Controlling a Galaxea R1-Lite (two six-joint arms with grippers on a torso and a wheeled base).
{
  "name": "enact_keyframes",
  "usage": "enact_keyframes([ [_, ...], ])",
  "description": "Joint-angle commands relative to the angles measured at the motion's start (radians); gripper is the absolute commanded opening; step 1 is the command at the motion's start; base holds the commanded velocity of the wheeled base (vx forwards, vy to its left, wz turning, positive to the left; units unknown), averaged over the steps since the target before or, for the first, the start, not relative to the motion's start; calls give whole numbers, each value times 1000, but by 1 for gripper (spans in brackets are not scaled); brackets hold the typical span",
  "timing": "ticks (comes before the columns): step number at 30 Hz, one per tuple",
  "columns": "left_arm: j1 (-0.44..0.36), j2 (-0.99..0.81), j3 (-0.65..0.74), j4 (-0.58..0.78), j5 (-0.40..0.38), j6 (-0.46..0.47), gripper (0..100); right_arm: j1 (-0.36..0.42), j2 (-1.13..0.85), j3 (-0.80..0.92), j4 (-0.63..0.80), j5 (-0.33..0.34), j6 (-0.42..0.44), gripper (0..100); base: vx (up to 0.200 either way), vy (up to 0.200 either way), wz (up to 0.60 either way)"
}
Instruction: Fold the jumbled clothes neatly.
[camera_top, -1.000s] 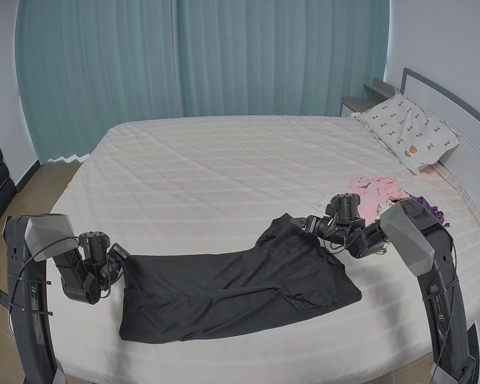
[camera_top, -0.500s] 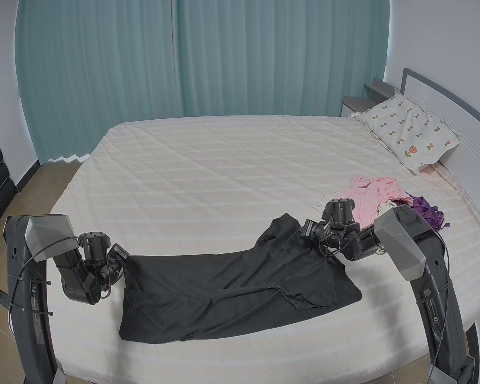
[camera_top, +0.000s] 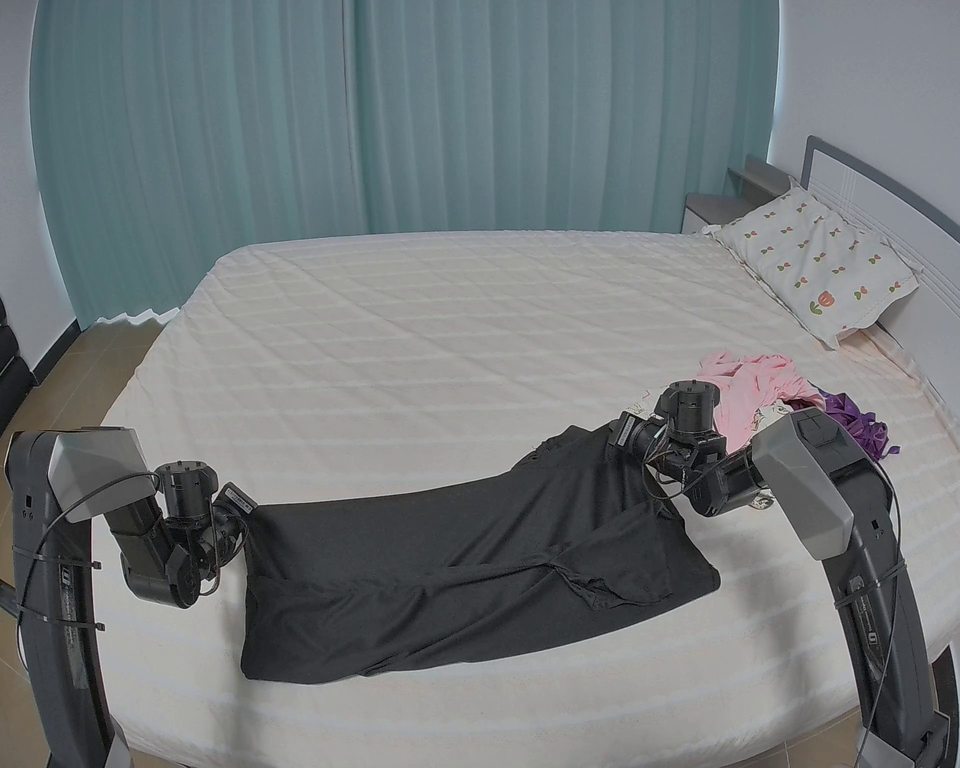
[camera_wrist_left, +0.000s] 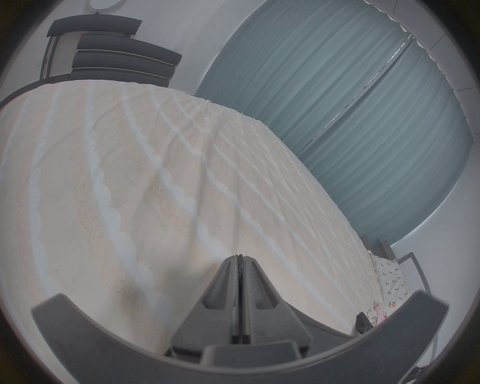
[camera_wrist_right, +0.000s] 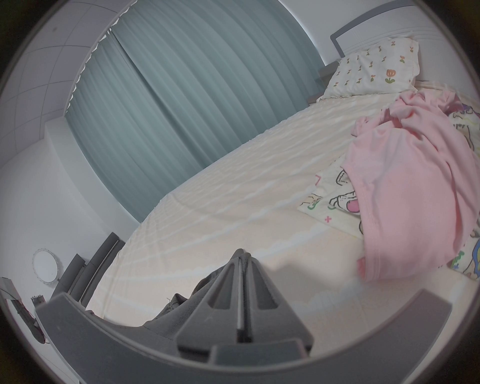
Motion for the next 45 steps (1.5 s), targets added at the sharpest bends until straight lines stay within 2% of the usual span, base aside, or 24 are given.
enact_keyframes([
  [1,2,-7,3,-4,1,-1,0,0,7,-5,-14,-8,1,0,0,0,0],
  [14,6,-66,64,-7,-13,7,0,-10,-33,79,-72,-16,7,0,0,0,0],
  [16,5,-103,103,-7,-36,8,0,-20,-91,196,-112,1,7,0,0,0,0],
  [18,5,-113,112,-7,-42,10,0,-22,-112,232,-116,13,6,0,0,0,0],
  [19,3,-129,129,-5,-51,21,0,-34,-146,306,-129,56,3,0,0,0,0],
  [21,3,-137,141,-7,-51,47,0,-45,-166,361,-145,78,-8,0,0,0,0],
  [29,2,-186,247,-14,-59,94,0,-65,-211,470,-207,110,-11,0,0,0,0],
  [30,-1,-182,308,-53,-60,107,0,-69,-254,551,-213,141,-16,0,0,0,0],
  [34,-7,-155,412,-145,-74,162,0,-71,-292,670,-244,167,-62,0,0,0,0],
  [36,-7,-155,412,-145,-74,162,0,-71,-292,674,-245,167,-63,0,0,0,0],
  [37,-20,-113,477,-225,-82,185,0,-69,-293,743,-279,168,-80,0,0,0,0],
  [44,-55,9,610,-370,-86,269,0,-69,-290,847,-313,168,-105,0,0,0,0],
  [45,-64,21,629,-370,-88,278,0,-71,-290,860,-311,168,-114,100,0,0,0],
])
